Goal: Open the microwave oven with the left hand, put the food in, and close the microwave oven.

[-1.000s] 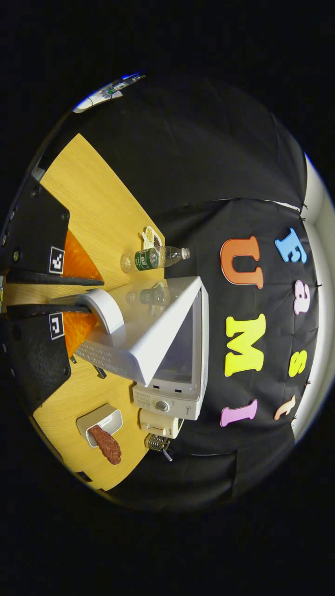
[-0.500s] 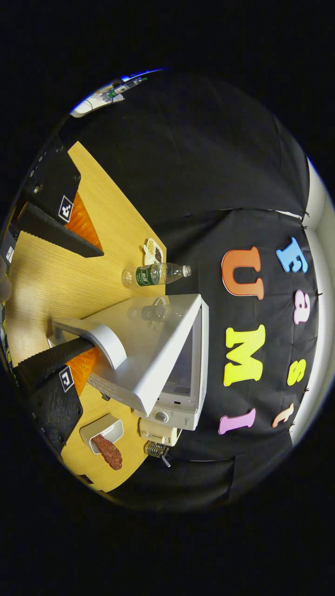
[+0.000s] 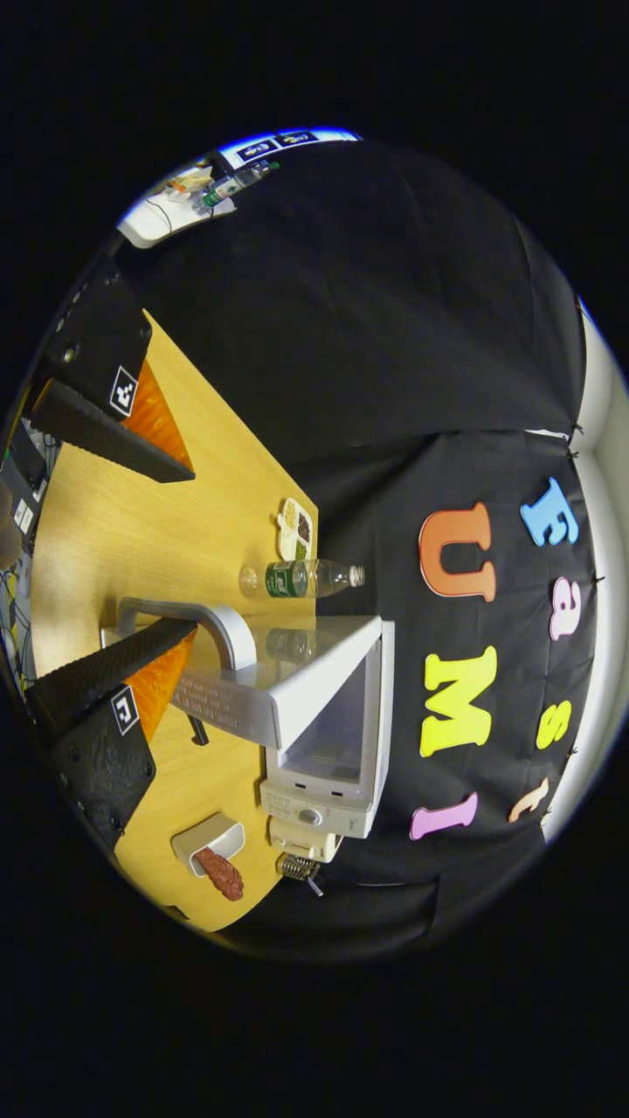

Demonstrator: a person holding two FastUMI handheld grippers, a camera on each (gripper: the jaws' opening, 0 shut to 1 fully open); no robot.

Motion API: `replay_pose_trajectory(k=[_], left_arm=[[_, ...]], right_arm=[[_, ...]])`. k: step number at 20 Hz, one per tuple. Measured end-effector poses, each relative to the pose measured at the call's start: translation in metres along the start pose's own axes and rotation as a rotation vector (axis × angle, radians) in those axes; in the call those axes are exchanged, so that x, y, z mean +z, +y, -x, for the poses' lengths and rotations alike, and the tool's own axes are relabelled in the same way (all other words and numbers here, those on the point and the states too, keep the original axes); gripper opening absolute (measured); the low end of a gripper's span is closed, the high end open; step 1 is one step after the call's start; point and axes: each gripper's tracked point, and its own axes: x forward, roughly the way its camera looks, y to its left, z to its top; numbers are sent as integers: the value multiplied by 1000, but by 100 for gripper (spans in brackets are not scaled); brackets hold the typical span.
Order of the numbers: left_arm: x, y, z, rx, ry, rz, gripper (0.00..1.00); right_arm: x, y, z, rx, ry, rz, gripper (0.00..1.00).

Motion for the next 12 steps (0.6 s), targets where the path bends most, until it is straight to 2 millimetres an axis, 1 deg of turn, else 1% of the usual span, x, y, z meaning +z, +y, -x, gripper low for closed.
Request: replay_pose_trajectory(k=[1, 2, 3, 4, 5, 6, 7, 8, 9, 10, 11, 12], left_arm=[[2, 8, 1, 6, 0, 5, 96], [7, 10, 4, 9, -12, 0, 96], [8, 15, 7, 18, -22, -17, 96], [6, 20, 10, 28, -17, -34, 95], [5, 24, 16, 33, -18, -40, 95], [5, 24, 22, 29, -18, -35, 96], [8, 21, 30, 26, -23, -29, 95], [11, 18, 36, 20, -27, -29, 95], [14, 15, 43, 16, -34, -30, 95], [18, 9, 49, 6, -42, -29, 95], [22, 0, 54, -8, -49, -26, 95], [25, -10, 56, -30, -55, -26, 95]], right_arm=[[-4, 0, -3, 2, 10, 1, 100], [-8, 1, -6, 5, 13, 1, 91], [-11, 0, -9, 4, 16, 1, 91], [-16, -2, -12, 5, 21, 3, 100], [-22, -4, -16, 6, 28, 3, 100], [-27, -8, -20, 4, 35, 1, 100], [-34, -14, -26, 2, 41, -6, 92], [-43, -21, -32, -3, 51, -18, 100], [-51, -29, -39, -10, 60, -32, 92], [-59, -37, -46, -9, 66, -51, 100], [-73, -46, -54, -13, 86, -66, 91], [-88, -55, -62, -20, 114, -77, 91]])
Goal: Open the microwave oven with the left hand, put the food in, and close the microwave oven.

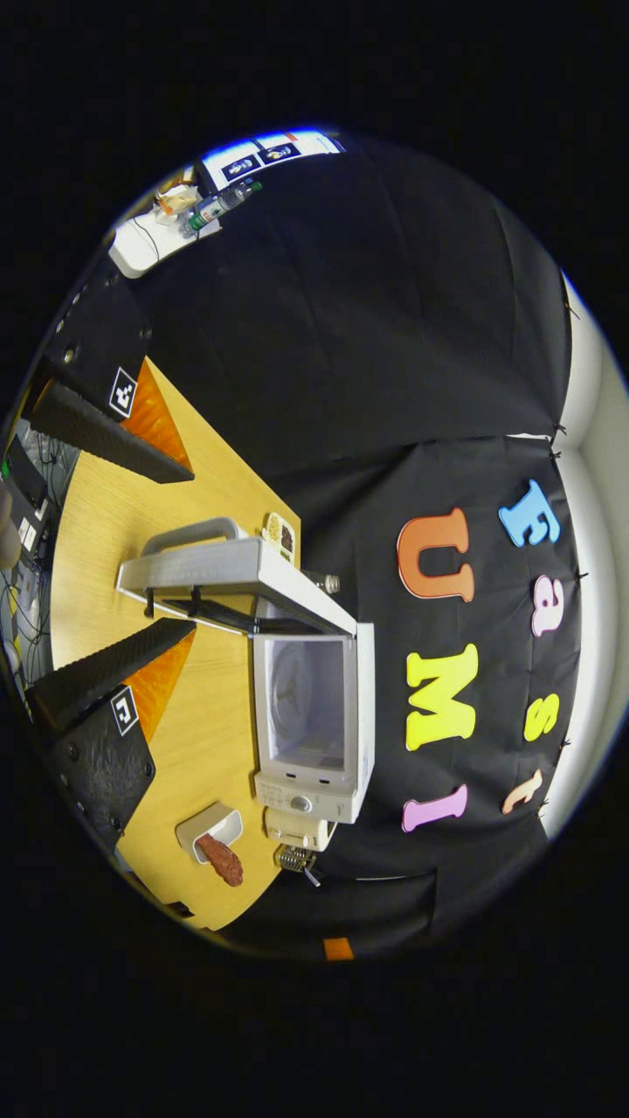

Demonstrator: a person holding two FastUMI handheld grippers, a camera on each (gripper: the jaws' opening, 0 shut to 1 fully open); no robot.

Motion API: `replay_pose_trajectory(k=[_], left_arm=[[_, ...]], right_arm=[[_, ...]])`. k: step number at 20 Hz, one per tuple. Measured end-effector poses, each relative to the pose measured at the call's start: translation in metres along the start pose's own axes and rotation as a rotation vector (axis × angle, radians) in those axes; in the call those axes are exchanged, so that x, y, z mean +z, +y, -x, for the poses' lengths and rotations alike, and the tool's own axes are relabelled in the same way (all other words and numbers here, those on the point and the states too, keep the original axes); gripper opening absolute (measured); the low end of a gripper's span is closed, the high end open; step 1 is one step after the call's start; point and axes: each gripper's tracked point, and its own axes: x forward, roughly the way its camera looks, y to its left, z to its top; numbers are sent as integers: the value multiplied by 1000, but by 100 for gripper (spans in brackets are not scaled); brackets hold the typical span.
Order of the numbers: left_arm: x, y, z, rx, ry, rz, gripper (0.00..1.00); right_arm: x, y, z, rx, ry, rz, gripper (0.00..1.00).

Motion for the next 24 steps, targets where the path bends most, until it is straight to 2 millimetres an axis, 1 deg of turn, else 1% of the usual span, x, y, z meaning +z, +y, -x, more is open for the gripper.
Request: replay_pose_trajectory(k=[1, 3, 5, 7, 8, 9, 10, 11, 12, 13, 14, 15, 16, 17, 18, 19, 20, 21, 22, 23, 24], left_arm=[[0, -8, 2, -13, 8, -8, 95], [8, -28, 3, -44, 5, -24, 95], [19, -47, 5, -62, -2, -43, 95], [37, -73, 9, -94, -21, -45, 96], [50, -85, 10, -106, -39, -50, 96], [61, -98, 13, -117, -56, -52, 95], [73, -110, 14, -120, -69, -52, 95], [85, -121, 13, -126, -82, -51, 95], [96, -133, 14, -128, -97, -50, 95], [107, -145, 14, -126, -105, -50, 95], [119, -156, 14, -125, -117, -51, 95], [129, -167, 12, -121, -128, -52, 95], [138, -177, 9, -115, -132, -53, 95], [143, -185, 6, -105, -134, -52, 95], [152, -193, 3, -102, -143, -49, 95], [158, -201, 2, -97, -140, -51, 95], [163, -207, -1, -87, -141, -56, 95], [170, -213, -3, -81, -145, -61, 95], [173, -219, -6, -72, -147, -65, 95], [176, -224, -9, -68, -147, -68, 95], [178, -228, -12, -61, -146, -70, 95]], right_arm=[[-13, -10, -10, -2, 23, -11, 100], [-39, -28, -28, -1, 80, -46, 100], [-66, -40, -47, 21, 138, -92, 100], [-88, -49, -70, 52, 192, -123, 100], [-99, -51, -80, 76, 224, -137, 89], [-108, -51, -90, 103, 248, -146, 99], [-115, -52, -102, 128, 270, -139, 87], [-122, -53, -114, 152, 295, -123, 87], [-129, -54, -124, 177, 321, -119, 98], [-136, -56, -134, 209, 351, -134, 98], [-138, -54, -145, 251, 384, -162, 84], [-141, -50, -154, 289, 417, -195, 94], [-139, -44, -161, 332, 438, -227, 75], [-136, -42, -169, 358, 457, -250, 85], [-133, -42, -178, 370, 474, -264, 65], [-132, -43, -184, 378, 491, -270, 74], [-133, -43, -189, 389, 514, -277, 51], [-133, -44, -191, 396, 538, -289, 46], [-133, -44, -191, 413, 561, -302, 35], [-132, -41, -189, 431, 587, -321, 30], [-132, -40, -189, 438, 609, -343, 21]])
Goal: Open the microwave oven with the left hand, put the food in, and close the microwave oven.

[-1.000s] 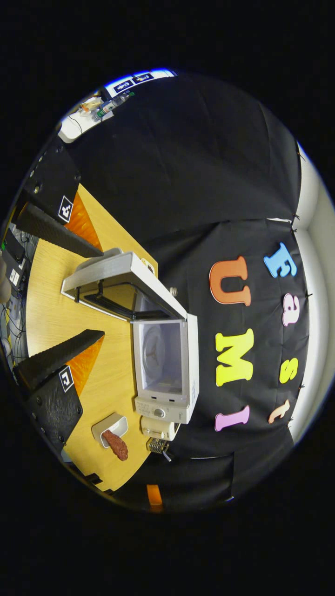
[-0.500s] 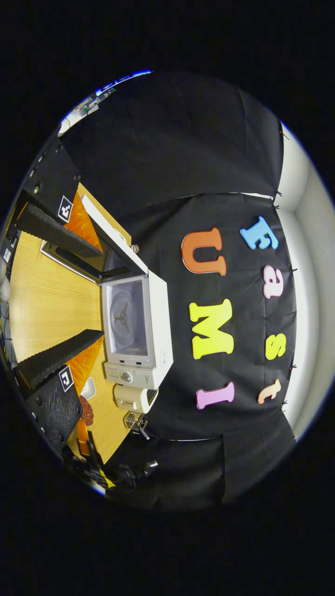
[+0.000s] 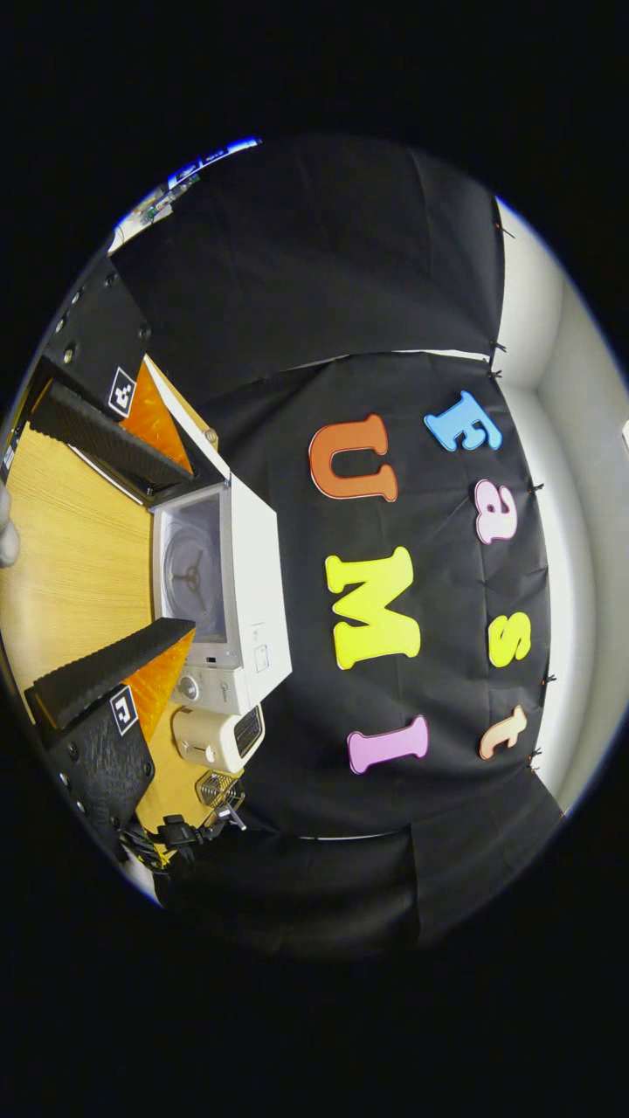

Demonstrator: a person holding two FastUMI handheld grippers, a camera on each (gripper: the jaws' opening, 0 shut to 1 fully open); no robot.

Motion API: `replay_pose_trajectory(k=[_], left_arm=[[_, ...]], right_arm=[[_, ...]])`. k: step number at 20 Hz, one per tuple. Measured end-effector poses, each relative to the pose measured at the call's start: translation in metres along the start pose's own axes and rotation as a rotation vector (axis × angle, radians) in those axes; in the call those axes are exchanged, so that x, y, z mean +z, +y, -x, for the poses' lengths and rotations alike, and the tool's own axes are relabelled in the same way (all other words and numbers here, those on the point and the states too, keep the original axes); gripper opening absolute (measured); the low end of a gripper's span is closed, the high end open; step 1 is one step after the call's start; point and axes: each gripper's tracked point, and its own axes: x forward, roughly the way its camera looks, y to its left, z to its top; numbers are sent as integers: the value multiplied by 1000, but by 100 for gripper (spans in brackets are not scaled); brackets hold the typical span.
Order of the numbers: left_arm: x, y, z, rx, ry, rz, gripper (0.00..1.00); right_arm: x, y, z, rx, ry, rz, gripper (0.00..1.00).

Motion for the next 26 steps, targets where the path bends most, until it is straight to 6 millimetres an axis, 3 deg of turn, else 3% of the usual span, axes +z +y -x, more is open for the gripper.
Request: replay_pose_trajectory(k=[1, 2, 3, 4, 9, 13, 16, 21, 26], left_arm=[[2, -4, -2, 4, 2, -3, 95], [3, -6, -3, 7, 3, -5, 95], [3, -8, -4, 11, 5, -8, 95], [3, -7, -5, 13, 7, -10, 95], [1, 6, -8, 29, 11, -8, 95], [-4, 29, -10, 24, 0, 7, 95], [-20, 49, -14, -3, 22, 5, 95], [-31, 76, -17, -96, 41, -19, 95], [-56, 89, -28, -183, 50, -22, 95]], right_arm=[[0, 0, 1, 6, 10, -29, 30], [1, 1, 2, 21, 14, -59, 13], [4, 3, 3, 25, 21, -95, 23], [6, 4, 4, 29, 26, -120, 19], [24, 29, 24, 53, -17, -96, 16], [49, 66, 28, 95, -87, -101, 16], [63, 89, 13, 67, -153, -71, 17], [84, 145, -17, 76, -277, -143, 16], [110, 191, -78, 49, -449, -217, 17]])
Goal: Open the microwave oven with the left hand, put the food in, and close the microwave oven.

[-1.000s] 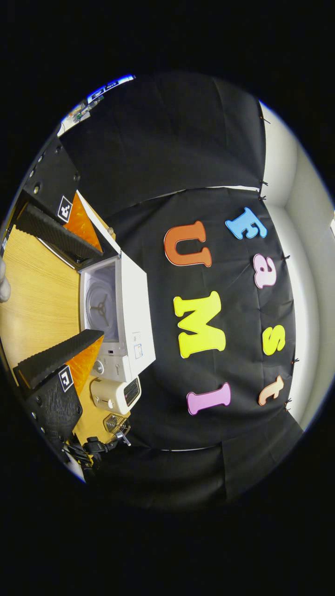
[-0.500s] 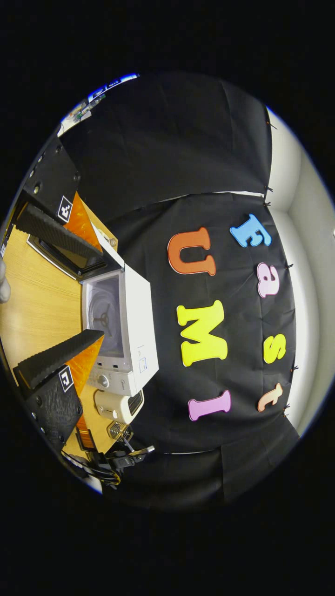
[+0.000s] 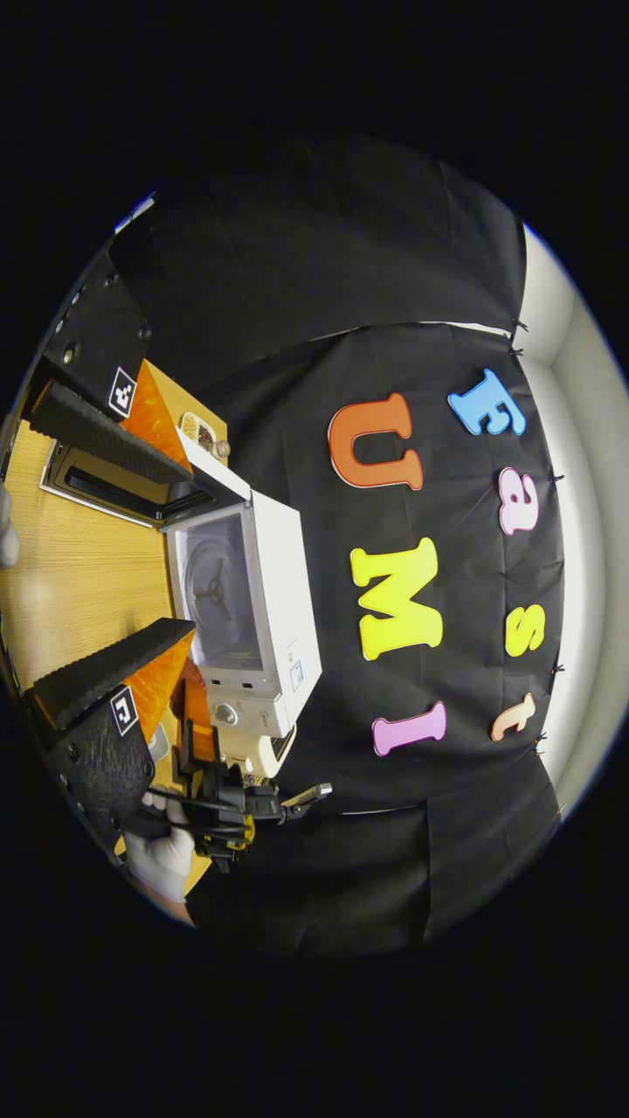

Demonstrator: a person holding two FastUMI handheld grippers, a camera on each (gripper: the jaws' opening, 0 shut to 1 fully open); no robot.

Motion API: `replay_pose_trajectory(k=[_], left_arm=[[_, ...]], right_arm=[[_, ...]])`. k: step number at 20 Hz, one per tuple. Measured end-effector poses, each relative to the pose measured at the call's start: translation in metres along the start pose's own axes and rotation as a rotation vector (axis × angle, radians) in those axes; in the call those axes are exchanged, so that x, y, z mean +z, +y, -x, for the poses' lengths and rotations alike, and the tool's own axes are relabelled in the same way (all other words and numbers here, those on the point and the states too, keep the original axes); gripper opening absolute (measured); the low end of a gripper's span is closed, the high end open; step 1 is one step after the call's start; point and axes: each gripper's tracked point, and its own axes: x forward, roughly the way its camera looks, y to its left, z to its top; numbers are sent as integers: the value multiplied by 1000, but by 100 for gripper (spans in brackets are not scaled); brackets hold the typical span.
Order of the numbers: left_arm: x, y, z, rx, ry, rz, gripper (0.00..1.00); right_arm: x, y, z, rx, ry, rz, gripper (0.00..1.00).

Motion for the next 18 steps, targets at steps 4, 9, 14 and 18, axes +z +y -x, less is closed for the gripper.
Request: replay_pose_trajectory(k=[4, 9, 14, 18], left_arm=[[-13, 7, -8, -40, -7, 5, 95], [-42, 16, -16, -76, 14, 31, 95], [-61, 38, -16, -75, 24, 39, 95], [-63, 56, -17, -67, 15, 27, 95]], right_arm=[[-9, 23, -53, 2, -122, -84, 16], [-2, 15, -114, -38, -276, -229, 16], [18, 14, -158, -42, -399, -279, 16], [45, 8, -181, -67, -517, -315, 16]])
